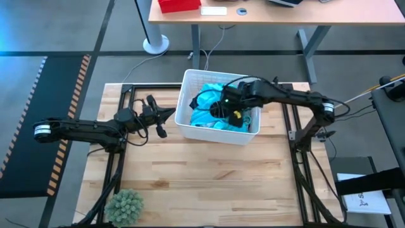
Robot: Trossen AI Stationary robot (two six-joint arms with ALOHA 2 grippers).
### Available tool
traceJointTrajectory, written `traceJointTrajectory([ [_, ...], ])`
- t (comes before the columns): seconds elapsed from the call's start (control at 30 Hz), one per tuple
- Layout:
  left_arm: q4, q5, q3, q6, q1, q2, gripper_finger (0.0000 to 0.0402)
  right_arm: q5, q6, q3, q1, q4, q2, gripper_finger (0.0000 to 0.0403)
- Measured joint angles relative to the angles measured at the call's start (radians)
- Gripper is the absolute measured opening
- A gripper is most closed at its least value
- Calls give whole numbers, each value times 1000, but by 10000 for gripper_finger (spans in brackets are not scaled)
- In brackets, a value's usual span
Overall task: Sort clothes
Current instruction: Put the black socks into the white bin
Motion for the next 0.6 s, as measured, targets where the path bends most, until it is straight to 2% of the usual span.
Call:
traceJointTrajectory([
  [0.17,1,0,0,0,0,0,0,0,2,97,0,-46,-37,247],
  [0.33,1,0,0,0,0,0,0,-1,-41,125,0,96,-51,228],
  [0.47,-1,0,0,0,0,0,0,-39,-97,96,0,200,-34,164],
  [0.6,-1,0,0,0,0,0,0,-91,-130,30,-5,253,-10,55],
])
